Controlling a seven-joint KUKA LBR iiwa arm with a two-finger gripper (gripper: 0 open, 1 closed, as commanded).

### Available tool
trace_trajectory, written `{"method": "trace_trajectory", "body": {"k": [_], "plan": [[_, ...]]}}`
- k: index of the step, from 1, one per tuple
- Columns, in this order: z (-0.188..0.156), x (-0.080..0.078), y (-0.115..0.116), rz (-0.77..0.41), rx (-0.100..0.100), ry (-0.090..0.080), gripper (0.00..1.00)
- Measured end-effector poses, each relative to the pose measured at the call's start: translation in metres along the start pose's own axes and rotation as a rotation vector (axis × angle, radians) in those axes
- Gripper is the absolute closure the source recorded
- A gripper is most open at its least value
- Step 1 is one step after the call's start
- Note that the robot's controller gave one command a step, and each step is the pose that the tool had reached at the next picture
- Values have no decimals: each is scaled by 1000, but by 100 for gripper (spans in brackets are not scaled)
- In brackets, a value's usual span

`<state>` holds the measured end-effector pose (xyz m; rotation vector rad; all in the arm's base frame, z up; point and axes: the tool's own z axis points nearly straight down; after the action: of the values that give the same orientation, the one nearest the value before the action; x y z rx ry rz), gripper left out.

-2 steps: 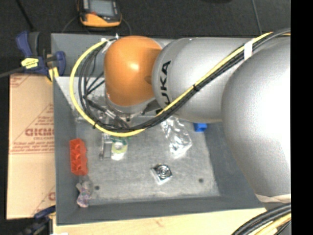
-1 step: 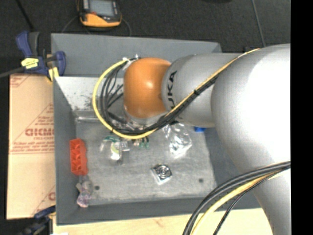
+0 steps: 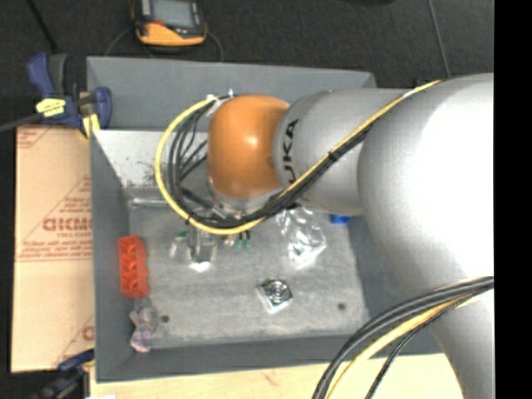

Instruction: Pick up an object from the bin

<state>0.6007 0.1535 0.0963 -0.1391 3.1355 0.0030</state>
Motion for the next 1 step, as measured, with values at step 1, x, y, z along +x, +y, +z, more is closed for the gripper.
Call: {"method": "trace_trajectory", "body": {"k": [1], "plan": [[-49, 28, 14, -27, 0, -1, 100]]}}
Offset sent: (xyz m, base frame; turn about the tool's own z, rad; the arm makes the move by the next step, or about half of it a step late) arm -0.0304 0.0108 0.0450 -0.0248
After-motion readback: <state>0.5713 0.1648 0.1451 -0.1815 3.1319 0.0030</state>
